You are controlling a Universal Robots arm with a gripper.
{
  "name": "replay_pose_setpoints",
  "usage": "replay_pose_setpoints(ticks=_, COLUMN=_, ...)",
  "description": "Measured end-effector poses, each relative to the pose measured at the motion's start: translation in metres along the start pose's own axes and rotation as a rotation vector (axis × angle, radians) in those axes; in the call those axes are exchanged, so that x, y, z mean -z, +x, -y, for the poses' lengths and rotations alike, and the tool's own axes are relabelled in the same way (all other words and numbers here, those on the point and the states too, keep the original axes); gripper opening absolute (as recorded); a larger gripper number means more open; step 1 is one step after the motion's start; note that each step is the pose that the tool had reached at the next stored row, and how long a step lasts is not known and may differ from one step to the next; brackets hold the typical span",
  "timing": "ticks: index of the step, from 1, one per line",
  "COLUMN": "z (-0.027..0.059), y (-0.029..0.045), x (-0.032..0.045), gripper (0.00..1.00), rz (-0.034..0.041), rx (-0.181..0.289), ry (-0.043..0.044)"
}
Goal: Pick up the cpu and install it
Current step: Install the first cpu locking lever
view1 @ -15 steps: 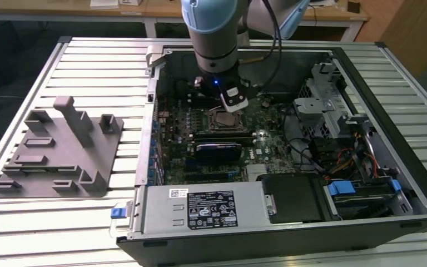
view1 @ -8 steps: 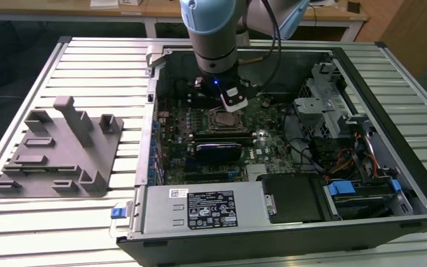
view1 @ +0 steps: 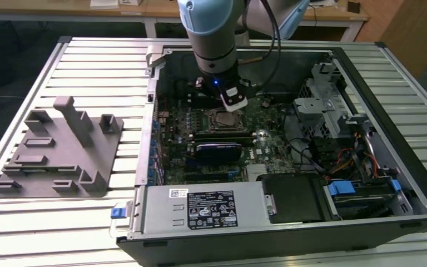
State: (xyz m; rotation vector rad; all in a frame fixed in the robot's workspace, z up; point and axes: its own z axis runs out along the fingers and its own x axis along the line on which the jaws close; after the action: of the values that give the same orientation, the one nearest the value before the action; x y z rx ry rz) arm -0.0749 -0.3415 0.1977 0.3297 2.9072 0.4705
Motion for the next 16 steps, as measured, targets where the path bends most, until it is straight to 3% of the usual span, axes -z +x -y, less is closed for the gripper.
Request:
replay_pose_setpoints(ticks=2, z=0.0, y=0.0001, x=-0.0006, gripper=0.11, rz=0.0059, rx=0.001, ry=0.0029)
replay_pose_setpoints(ticks=3, z=0.0, y=0.0001, x=-0.0006, gripper=0.11, rz=0.0068, rx=0.001, ry=0.007)
replay_pose_setpoints(ticks=8, z=0.0001, y=0.0001, x=-0.0007, gripper=0.11, rz=0.0078, rx=0.001, ry=0.0086)
replay_pose_setpoints(ticks=16, z=-0.0034, y=0.0014, x=-0.0035, gripper=0.11, rz=0.0188, rx=-0.001, ry=0.0252)
